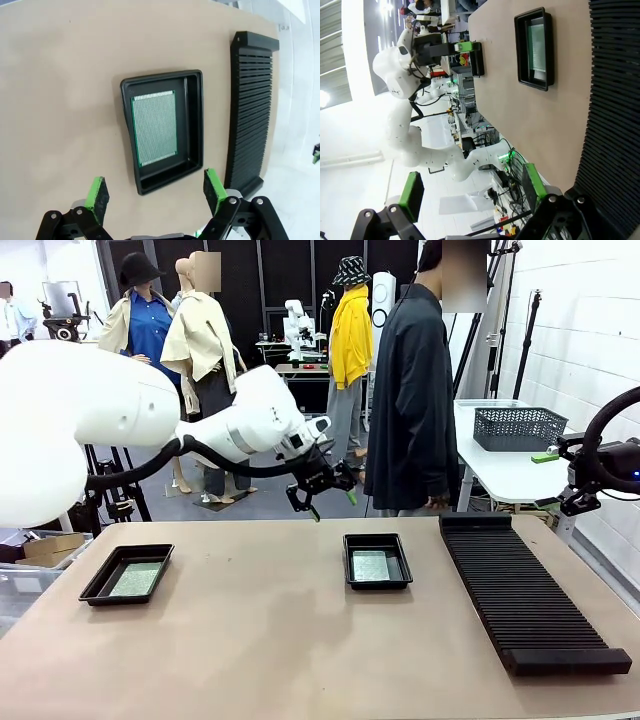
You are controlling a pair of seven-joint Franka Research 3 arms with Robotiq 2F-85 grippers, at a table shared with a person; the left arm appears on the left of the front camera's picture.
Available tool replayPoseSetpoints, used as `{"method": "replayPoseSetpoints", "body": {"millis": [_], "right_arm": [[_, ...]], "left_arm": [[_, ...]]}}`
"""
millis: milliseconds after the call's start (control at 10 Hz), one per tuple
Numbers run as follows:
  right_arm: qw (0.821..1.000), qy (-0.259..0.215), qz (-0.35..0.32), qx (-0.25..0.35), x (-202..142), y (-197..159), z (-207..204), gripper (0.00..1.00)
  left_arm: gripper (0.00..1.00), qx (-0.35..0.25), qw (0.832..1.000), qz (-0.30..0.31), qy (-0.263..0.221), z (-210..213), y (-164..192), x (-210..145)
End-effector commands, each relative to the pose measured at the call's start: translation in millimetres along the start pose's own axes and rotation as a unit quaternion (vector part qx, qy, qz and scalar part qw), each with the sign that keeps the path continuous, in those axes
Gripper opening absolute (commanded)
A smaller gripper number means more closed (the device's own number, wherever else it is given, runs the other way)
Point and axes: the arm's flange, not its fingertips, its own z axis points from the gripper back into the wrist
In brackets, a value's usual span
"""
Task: Inspect and transfer BCBs to ESD trays.
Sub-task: Pick up the ESD tray and place it on the left side of the table.
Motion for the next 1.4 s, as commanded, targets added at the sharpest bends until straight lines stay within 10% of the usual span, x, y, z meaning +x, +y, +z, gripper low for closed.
{"method": "replayPoseSetpoints", "body": {"millis": [0,1300], "right_arm": [[1.0,-0.006,-0.003,-0.003,-3,1,-2,1.0],[1.0,-0.006,-0.003,-0.003,-3,1,-2,1.0]], "left_arm": [[1.0,0.036,0.999,0.007,-0.021,-22,-3,1],[0.96,0.122,0.992,-0.029,0.017,-100,-20,-14]]}}
